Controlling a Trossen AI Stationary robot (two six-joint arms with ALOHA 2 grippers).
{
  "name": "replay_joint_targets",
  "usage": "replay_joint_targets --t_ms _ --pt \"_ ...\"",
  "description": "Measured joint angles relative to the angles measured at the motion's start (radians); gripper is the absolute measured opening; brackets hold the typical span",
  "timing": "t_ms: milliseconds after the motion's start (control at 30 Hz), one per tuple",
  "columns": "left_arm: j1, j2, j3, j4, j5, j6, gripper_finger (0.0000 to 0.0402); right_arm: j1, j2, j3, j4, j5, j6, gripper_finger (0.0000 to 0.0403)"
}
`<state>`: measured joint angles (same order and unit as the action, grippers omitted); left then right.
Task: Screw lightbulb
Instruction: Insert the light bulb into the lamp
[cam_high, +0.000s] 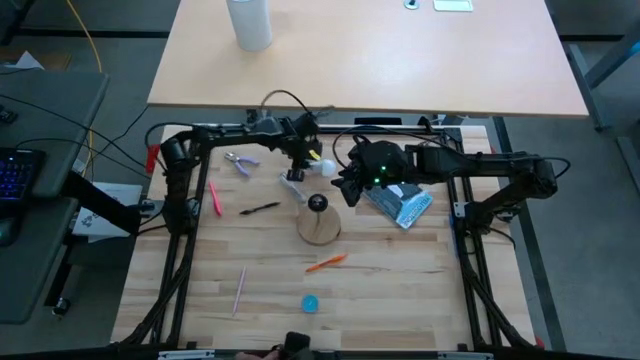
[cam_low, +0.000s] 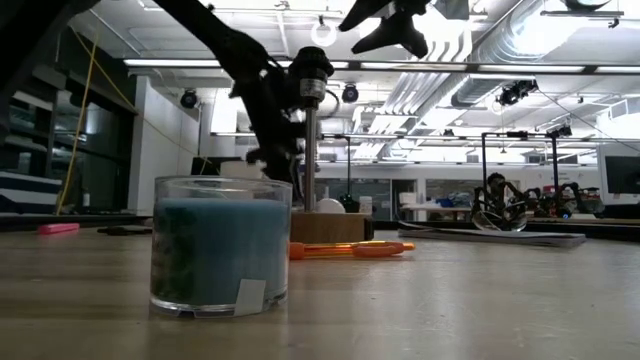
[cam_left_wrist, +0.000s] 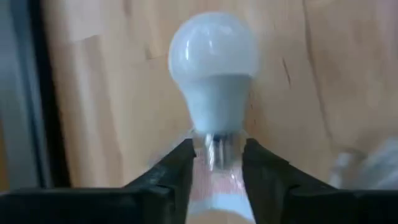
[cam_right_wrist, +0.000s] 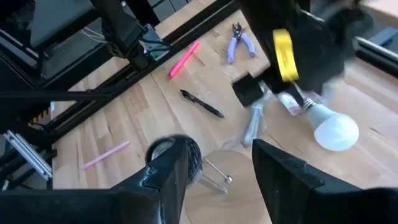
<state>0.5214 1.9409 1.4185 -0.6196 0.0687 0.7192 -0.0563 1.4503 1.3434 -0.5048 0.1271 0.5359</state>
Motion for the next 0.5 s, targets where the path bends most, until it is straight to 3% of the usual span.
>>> replay_joint_targets --t_ms 133,267,367,500 --pt "0.04 -0.095 0.0 -0.033 0.093 -0.072 0.007 0.0 -0.039 0.0 -0.043 0.024 -0.042 0.0172" --pt "0.053 -0.148 0.002 -0.033 0.088 -0.086 0.0047 -0.003 -0.069 0.0 -0.094 0.041 -0.049 0.0172" --pt "0.035 -0.159 0.002 0.005 0.075 -0.11 0.0055 -0.003 -0.077 0.0 -0.119 0.046 -0.049 0.0172" --pt "0.0 -0.121 0.002 0.08 0.053 -0.149 0.0103 0.008 -0.078 0.0 -0.138 0.048 -0.042 0.0172"
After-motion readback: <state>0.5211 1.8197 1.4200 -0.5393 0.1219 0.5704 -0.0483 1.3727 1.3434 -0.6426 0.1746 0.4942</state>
